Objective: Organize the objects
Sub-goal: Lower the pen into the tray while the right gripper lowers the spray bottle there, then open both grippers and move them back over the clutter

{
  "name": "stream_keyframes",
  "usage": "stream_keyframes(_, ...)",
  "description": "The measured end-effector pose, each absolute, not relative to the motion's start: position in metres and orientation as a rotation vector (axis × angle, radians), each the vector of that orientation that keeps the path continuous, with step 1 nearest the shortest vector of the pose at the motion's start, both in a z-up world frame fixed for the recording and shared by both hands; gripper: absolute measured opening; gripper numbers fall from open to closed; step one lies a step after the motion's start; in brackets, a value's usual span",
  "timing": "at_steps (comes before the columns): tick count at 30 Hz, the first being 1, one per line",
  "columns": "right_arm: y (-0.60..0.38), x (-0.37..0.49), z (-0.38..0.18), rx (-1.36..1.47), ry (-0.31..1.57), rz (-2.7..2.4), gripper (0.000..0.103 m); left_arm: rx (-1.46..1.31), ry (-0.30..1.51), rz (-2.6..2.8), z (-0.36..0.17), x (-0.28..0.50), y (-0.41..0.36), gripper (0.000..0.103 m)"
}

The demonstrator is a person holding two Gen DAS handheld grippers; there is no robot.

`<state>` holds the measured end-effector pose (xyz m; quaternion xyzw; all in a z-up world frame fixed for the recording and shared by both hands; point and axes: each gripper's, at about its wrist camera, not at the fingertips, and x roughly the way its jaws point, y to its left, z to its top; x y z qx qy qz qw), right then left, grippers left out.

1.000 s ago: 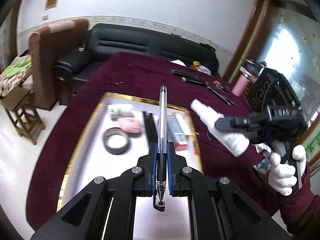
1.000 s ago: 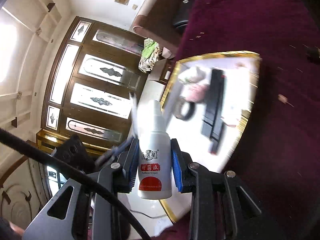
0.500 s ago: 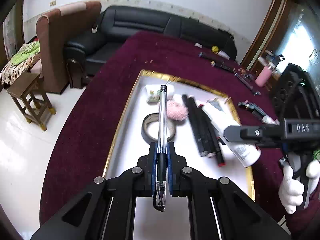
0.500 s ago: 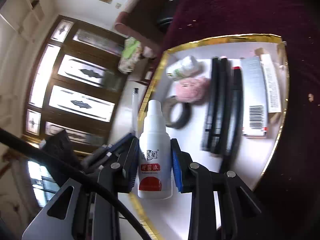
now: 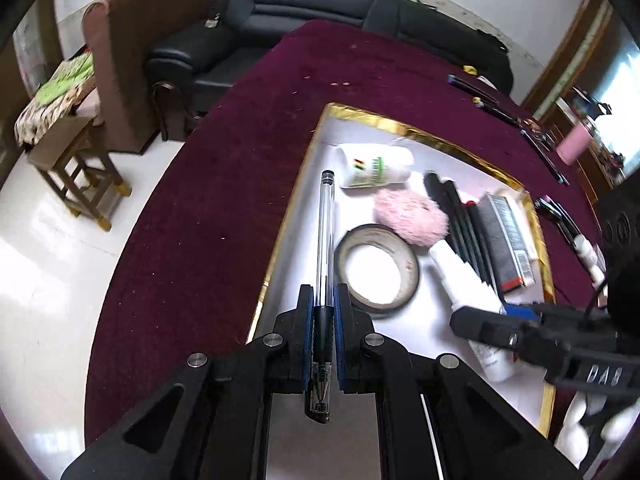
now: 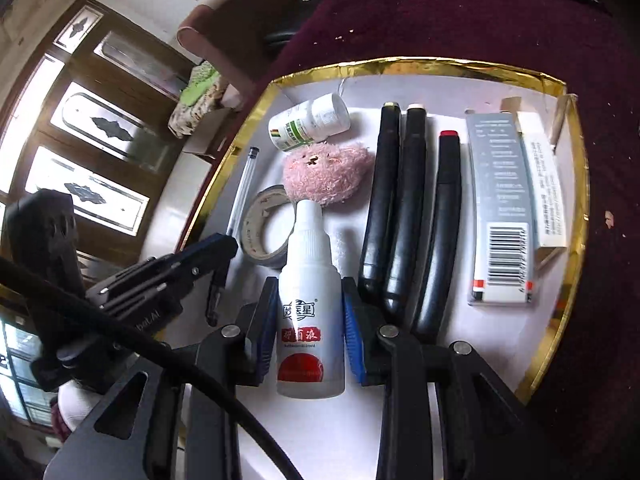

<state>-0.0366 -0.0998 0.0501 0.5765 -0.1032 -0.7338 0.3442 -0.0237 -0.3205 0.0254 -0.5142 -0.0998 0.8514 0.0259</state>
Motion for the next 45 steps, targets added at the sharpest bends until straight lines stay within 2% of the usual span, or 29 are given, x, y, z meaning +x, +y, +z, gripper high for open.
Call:
stream_keyframes(6, -0.096, -0.038, 0.055, 1.477, -0.266, -1.940, 0.033, -1.547, -0.422, 2.629, 0.030, -0.019, -0.333, 0.009)
stream_keyframes(9, -0.088, -0.037, 0.066, 1.415, -0.280, -1.944, 0.033, -1.527, -0.512, 2.629, 0.033, -0.011, -0.338, 0.014)
stream_keyframes(12, -0.076, -0.036, 0.080, 1.360, -0.323, -1.946, 0.034, -1.509, -0.510, 2.656, 0.046, 0.001, -0.336, 0.029)
stream_keyframes(13, -0.070, -0.035, 0.088, 1.335, -0.337, -1.947, 0.034, -1.486, -0.495, 2.671, 0.054, 0.007, -0.334, 0.034)
stream_keyframes(15, -0.065, -0.030, 0.103, 1.278, -0.346, -1.966, 0.034, -1.432, -0.459, 2.711, 0.074, 0.019, -0.328, 0.035)
stream_keyframes(17, -0.050, -0.025, 0.120, 1.205, -0.361, -1.996, 0.035, -1.389, -0.449, 2.731, 0.089, 0.026, -0.324, 0.042)
stream_keyframes(19, -0.033, -0.018, 0.138, 1.124, -0.380, -2.038, 0.045, -1.310, -0.457, 2.734, 0.112, 0.036, -0.313, 0.047)
stream_keyframes(23, 0.001, 0.016, 0.186, 0.875, -0.292, -2.284, 0.047, -1.137, -0.467, 2.711, 0.151, 0.052, -0.286, 0.047)
stream_keyframes(24, 0.011, 0.030, 0.199, 0.777, -0.240, -2.368, 0.053, -1.094, -0.452, 2.708, 0.161, 0.057, -0.276, 0.047)
stream_keyframes(26, 0.037, 0.064, 0.222, 0.529, -0.157, -2.545, 0.081, -1.003, -0.423, 2.696, 0.181, 0.067, -0.255, 0.047)
stream_keyframes(27, 0.050, 0.075, 0.227, 0.435, -0.157, -2.580, 0.100, -0.965, -0.416, 2.684, 0.191, 0.070, -0.245, 0.047)
stream_keyframes(28, 0.070, 0.083, 0.231, 0.373, -0.218, -2.588, 0.103, -0.924, -0.404, 2.672, 0.202, 0.073, -0.231, 0.047)
stream_keyframes(31, 0.107, 0.075, 0.231, 0.550, -0.330, -2.561, 0.103, -0.839, -0.361, 2.628, 0.229, 0.081, -0.197, 0.047)
stream_keyframes(33, 0.125, 0.078, 0.233, 0.606, -0.318, -2.652, 0.103, -0.809, -0.334, 2.593, 0.241, 0.083, -0.176, 0.047)
stream_keyframes(36, 0.168, 0.112, 0.254, 0.514, -0.254, -2.802, 0.103, -0.783, -0.309, 2.506, 0.262, 0.081, -0.139, 0.047)
stream_keyframes(40, 0.227, 0.162, 0.330, 0.360, -0.156, -3.001, 0.103, -0.735, -0.345, 2.365, 0.309, 0.080, -0.093, 0.046)
stream_keyframes(45, 0.272, 0.204, 0.429, 0.230, -0.227, -3.059, 0.103, -0.563, -0.336, 2.306, 0.389, 0.108, -0.064, 0.047)
